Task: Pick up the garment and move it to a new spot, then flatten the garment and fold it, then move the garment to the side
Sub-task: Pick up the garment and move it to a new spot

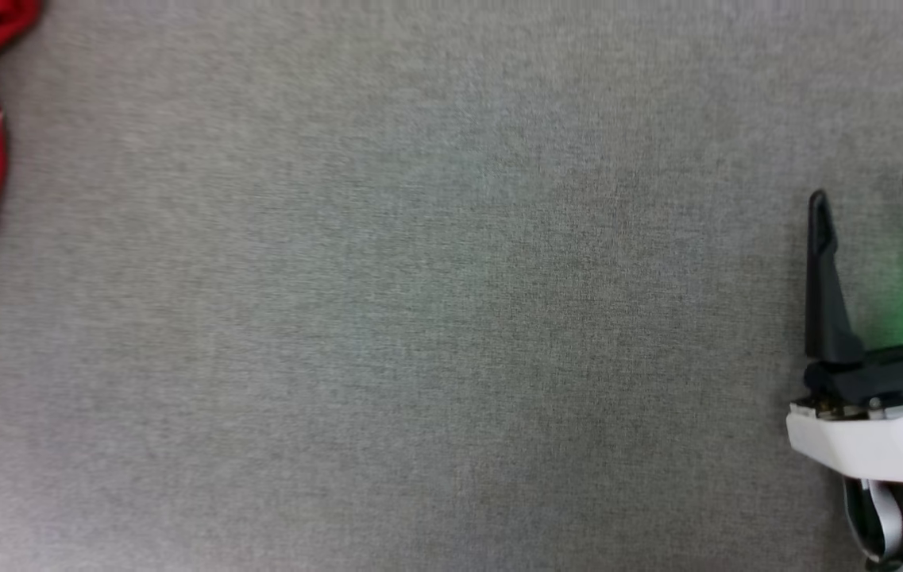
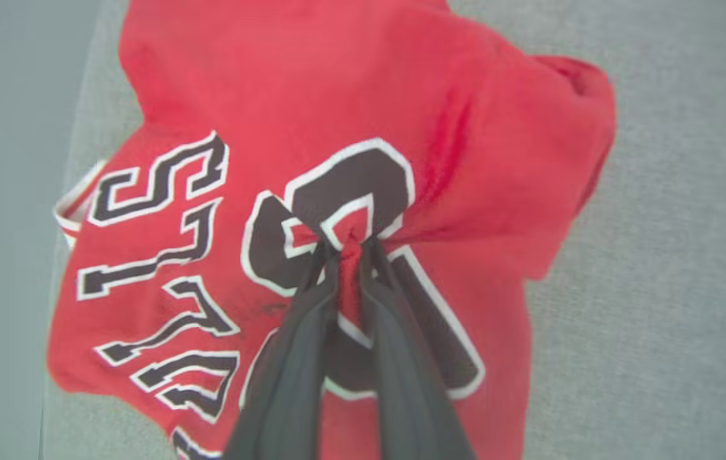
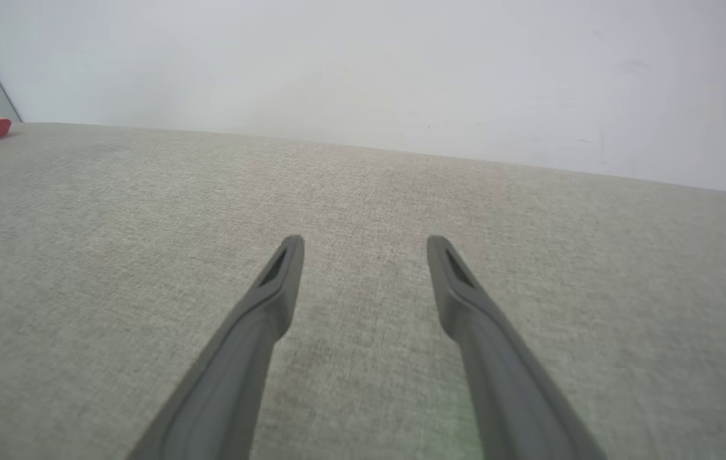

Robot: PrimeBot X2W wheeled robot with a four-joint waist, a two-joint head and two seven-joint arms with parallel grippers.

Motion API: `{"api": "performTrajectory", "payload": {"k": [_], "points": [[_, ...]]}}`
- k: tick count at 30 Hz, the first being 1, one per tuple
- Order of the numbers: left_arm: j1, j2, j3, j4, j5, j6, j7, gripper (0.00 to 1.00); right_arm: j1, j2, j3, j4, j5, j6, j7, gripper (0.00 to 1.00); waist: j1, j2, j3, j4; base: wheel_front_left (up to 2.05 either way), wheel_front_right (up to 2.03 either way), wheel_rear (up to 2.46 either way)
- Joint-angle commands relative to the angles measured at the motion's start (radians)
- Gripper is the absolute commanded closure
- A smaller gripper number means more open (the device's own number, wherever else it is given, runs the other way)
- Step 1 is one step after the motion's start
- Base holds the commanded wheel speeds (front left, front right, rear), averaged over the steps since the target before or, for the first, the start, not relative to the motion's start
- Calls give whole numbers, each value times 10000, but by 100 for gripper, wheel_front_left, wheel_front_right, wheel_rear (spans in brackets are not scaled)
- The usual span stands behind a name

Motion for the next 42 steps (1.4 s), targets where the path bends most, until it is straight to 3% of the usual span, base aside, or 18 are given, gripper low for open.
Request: {"api": "performTrajectory", "payload": {"k": [1, 13, 21, 34, 42], "points": [[-242, 178, -66, -185, 35, -12, -54, 100, 146, 43, 16, 67, 65, -3, 13, 0, 0, 0, -606, 168, 0, 0, 0], [-965, 444, -1920, -2546, 166, -6, 292, 100, 881, 347, 224, 661, 369, -5, 7, 0, 0, 0, -3149, 169, 0, 0, 0], [-1595, -490, -2909, -3354, -33, -6, 332, 100, 1275, 414, 214, 897, 661, -5, 8, 0, 0, 0, -4083, -260, 0, 0, 0], [-1559, -2007, -5228, -4469, -352, -7, -195, 100, 1578, 415, 110, 1131, 1388, -3, 7, 0, 0, 0, -4585, -2235, 0, 0, 0], [-872, -2435, -7084, -5141, -484, -7, -910, 100, 1703, 414, 77, 1151, 1556, -3, 7, 0, 0, 0, -4508, -3070, 0, 0, 0]]}}
